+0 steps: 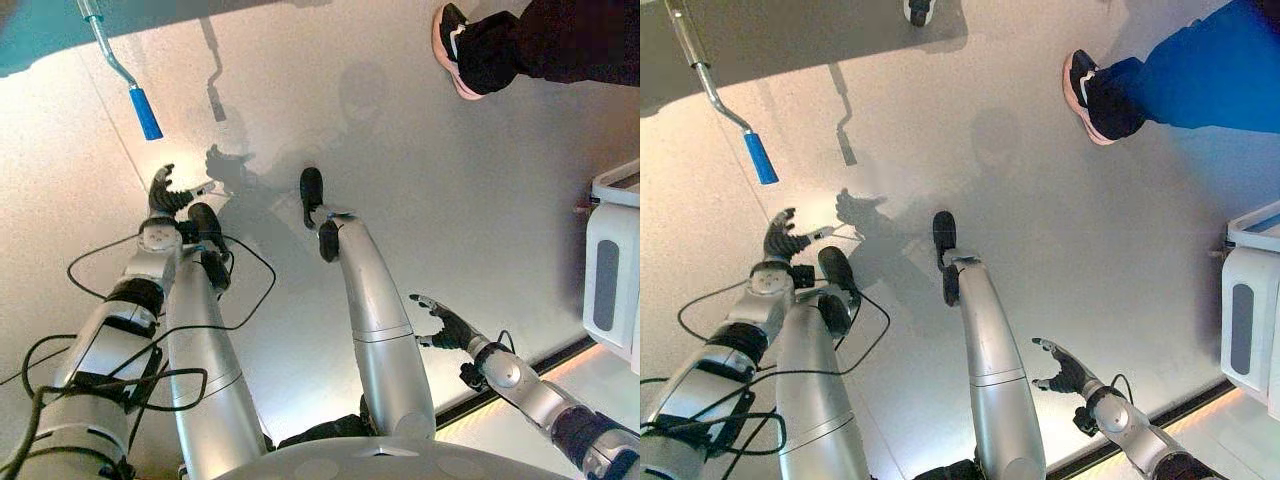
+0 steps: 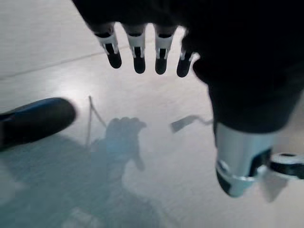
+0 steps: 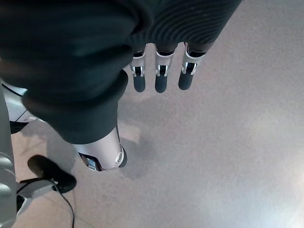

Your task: Raise the hospital bed

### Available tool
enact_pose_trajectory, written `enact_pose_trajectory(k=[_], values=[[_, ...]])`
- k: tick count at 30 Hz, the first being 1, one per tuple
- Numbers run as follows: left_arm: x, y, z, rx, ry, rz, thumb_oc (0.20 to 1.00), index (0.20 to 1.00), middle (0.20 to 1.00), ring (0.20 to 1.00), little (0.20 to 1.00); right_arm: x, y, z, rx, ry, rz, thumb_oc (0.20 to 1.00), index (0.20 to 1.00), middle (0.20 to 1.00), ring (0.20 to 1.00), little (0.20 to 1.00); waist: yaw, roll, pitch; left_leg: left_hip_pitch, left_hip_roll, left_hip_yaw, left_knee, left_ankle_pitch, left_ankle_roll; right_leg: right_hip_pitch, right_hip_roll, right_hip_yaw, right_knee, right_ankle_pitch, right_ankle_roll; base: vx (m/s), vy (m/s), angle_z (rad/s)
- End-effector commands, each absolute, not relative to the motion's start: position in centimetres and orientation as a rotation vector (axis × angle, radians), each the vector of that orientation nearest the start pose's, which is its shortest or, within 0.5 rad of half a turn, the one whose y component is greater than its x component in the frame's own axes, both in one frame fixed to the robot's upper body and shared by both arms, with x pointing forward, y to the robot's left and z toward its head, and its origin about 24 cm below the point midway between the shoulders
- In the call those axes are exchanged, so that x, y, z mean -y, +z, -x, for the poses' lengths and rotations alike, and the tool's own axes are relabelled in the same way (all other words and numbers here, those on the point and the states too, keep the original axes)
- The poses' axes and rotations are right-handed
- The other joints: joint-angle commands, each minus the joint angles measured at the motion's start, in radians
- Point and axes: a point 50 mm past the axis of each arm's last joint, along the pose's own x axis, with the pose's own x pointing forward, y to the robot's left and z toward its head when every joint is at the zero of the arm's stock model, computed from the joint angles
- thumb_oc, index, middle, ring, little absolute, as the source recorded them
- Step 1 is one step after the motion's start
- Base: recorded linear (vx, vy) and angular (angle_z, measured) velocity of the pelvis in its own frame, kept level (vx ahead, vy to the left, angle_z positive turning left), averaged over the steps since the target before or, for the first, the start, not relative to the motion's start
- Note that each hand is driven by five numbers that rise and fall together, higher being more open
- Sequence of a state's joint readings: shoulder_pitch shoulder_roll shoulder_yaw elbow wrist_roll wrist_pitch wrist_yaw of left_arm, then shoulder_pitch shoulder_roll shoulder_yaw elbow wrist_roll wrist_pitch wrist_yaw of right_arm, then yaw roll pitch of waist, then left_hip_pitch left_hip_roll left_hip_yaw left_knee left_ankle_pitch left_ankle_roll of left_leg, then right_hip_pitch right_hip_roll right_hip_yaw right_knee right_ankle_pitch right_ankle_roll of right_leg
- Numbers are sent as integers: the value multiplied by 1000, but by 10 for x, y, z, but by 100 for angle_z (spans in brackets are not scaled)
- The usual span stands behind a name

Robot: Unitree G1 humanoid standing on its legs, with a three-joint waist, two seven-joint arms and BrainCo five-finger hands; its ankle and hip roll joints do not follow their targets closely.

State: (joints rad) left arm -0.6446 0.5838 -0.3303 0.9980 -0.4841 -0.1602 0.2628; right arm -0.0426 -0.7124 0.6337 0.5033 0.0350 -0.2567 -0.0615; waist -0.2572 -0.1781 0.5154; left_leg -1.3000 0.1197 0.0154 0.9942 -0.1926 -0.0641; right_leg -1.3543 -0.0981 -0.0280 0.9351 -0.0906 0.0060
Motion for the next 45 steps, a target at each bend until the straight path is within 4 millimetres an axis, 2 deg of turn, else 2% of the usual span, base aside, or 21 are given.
enact_pose_trajectory(k=[1, 2, 4, 7, 12, 14, 16, 17, 18, 20, 21, 22, 23, 24, 25, 26, 30, 33, 40, 41, 45], values=[[-299, 43, -328, -232, 369, -326, 1000, 1000, 1000, 1000, 1000, 227, -51, -194, -405, 486, 740, 1000, 1000, 1000, 1000, 1000, 51, -148, 5, 29, -30, 0, 4, 102, -29, 19, -41, 21, -96, 132, 103, -25, -45, 10], [-299, 43, -328, -233, 369, -326, 1000, 1000, 1000, 1000, 1000, 227, -51, -194, -405, 486, 740, 1000, 1000, 1000, 1000, 1000, 51, -148, 5, 30, -30, 0, 4, 102, -29, 19, -41, 21, -96, 132, 103, -32, -76, 12], [-292, 23, -319, -303, 344, -320, 1000, 1000, 1000, 1000, 1000, 228, -54, -192, -424, 465, 715, 1000, 1000, 1000, 1000, 1000, 54, -145, 5, 44, -30, -7, -10, 115, -35, 36, -45, 13, -87, 125, 101, -32, -88, 11], [-288, 9, -312, -352, 320, -319, 1000, 1000, 1000, 1000, 1000, 227, -58, -191, -439, 444, 697, 1000, 1000, 1000, 1000, 1000, 59, -136, 5, 74, -29, -17, -34, 132, -40, 69, -51, 7, -85, 119, 99, -37, -61, 9], [-277, -16, -298, -449, 210, -428, 1000, 1000, 1000, 1000, 1000, 227, -67, -194, -469, 400, 686, 1000, 1000, 1000, 1000, 1000, 80, -98, 5, 184, -29, -30, -113, 163, -43, 183, -66, -8, -118, 114, 102, -44, -23, 14], [-264, -32, -286, -487, 101, -510, 1000, 1000, 1000, 1000, 1000, 236, -74, -199, -515, 324, 678, 1000, 1000, 1000, 1000, 1000, 106, -42, 5, 307, -27, -29, -207, 179, -41, 303, -74, -28, -169, 106, 109, -22, 51, -7], [-249, -51, -273, -533, 67, -456, 1000, 1000, 1000, 1000, 1000, 244, -82, -204, -576, 231, 637, 1000, 1000, 1000, 1000, 1000, 127, 15, 5, 427, -27, -21, -294, 182, -38, 415, -79, -41, -223, 89, 111, -39, 122, 2], [-249, -59, -266, -566, 58, -445, 1000, 1000, 1000, 1000, 1000, 249, -84, -204, -605, 201, 629, 1000, 1000, 1000, 1000, 1000, 138, 35, 5, 480, -26, -20, -327, 184, -37, 470, -76, -47, -246, 80, 110, -114, 149, 43], [-248, -65, -261, -594, 47, -437, 1000, 1000, 1000, 1000, 1000, 251, -81, -212, -599, 177, 620, 1000, 1000, 1000, 1000, 1000, 140, 56, 5, 523, -30, -14, -379, 215, -33, 506, -74, -49, -284, 99, 101, -79, 123, 50], [-248, -87, -234, -690, 7, -443, 1000, 1000, 1000, 1000, 1000, 266, -93, -203, -717, 86, 555, 1000, 1000, 1000, 1000, 1000, 158, 108, 5, 683, -32, -13, -419, 190, -30, 662, -64, -52, -322, 73, 99, -37, 156, -2], [-248, -87, -234, -690, 7, -443, 1000, 1000, 1000, 1000, 1000, 266, -93, -203, -718, 86, 555, 1000, 1000, 1000, 1000, 1000, 158, 108, 5, 684, -31, -13, -419, 190, -30, 663, -64, -52, -322, 73, 99, 51, 151, -4], [-250, -104, -211, -780, 24, -371, 1000, 1000, 1000, 1000, 1000, 276, -101, -194, -792, 9, 483, 1000, 1000, 1000, 1000, 1000, 167, 129, -2, 803, -35, -13, -452, 173, -28, 780, -63, -61, -357, 66, 100, 50, 60, 10], [-250, -104, -211, -780, 24, -371, 1000, 1000, 1000, 1000, 1000, 276, -101, -194, -792, 9, 483, 1000, 1000, 1000, 1000, 1000, 167, 129, 0, 805, -35, -13, -452, 173, -28, 782, -63, -61, -357, 66, 100, 80, 69, 12], [-253, -113, -197, -834, 63, -316, 1000, 1000, 1000, 1000, 1000, 276, -105, -189, -819, -6, 452, 1000, 1000, 1000, 1000, 1000, 171, 136, -27, 843, -35, -11, -477, 166, -29, 818, -62, -65, -380, 65, 101, 29, 8, 15], [-253, -113, -197, -834, 63, -316, 1000, 1000, 1000, 1000, 1000, 276, -105, -189, -819, -5, 452, 1000, 1000, 1000, 1000, 1000, 169, 136, -28, 843, -36, -12, -481, 170, -29, 818, -63, -66, -383, 68, 101, 73, 18, 30], [-253, -123, -177, -883, 85, -267, 1000, 1000, 1000, 1000, 1000, 276, -108, -186, -834, -14, 435, 1000, 1000, 1000, 1000, 1000, 177, 150, -72, 914, -42, -11, -531, 160, -30, 895, -63, -77, -437, 67, 103, 56, 17, 31], [-244, -141, -140, -964, 114, -174, 1000, 1000, 1000, 1000, 1000, 278, -119, -165, -908, -61, 366, 1000, 1000, 1000, 1000, 1000, 201, 179, -174, 1050, -64, -20, -650, 155, -26, 1039, -64, -99, -561, 77, 106, 58, 38, 34], [-242, -147, -126, -1003, 129, -161, 1000, 1000, 1000, 1000, 1000, 272, -125, -159, -929, -58, 333, 1000, 1000, 1000, 1000, 1000, 209, 182, -211, 1099, -67, -23, -690, 155, -23, 1091, -63, -104, -605, 82, 107, 15, 19, 2], [-235, -152, -112, -1019, 152, -118, 1000, 1000, 1000, 1000, 1000, 259, -137, -140, -988, -41, 290, 1000, 1000, 1000, 1000, 1000, 216, 176, -315, 1217, -72, -22, -814, 163, -25, 1209, -54, -125, -738, 99, 114, 69, 2, 13], [-231, -154, -109, -1017, 152, -110, 1000, 1000, 1000, 1000, 1000, 250, -142, -133, -1009, -11, 290, 1000, 1000, 1000, 1000, 1000, 217, 172, -364, 1272, -73, -15, -864, 165, -27, 1264, -47, -132, -793, 106, 118, 146, -4, -3], [-229, -154, -108, -1017, 157, -102, 1000, 1000, 1000, 1000, 1000, 245, -145, -129, -1018, 6, 284, 1000, 1000, 1000, 1000, 1000, 217, 169, -388, 1308, -72, -6, -883, 163, -28, 1304, -43, -137, -811, 103, 122, 93, -11, -1]])
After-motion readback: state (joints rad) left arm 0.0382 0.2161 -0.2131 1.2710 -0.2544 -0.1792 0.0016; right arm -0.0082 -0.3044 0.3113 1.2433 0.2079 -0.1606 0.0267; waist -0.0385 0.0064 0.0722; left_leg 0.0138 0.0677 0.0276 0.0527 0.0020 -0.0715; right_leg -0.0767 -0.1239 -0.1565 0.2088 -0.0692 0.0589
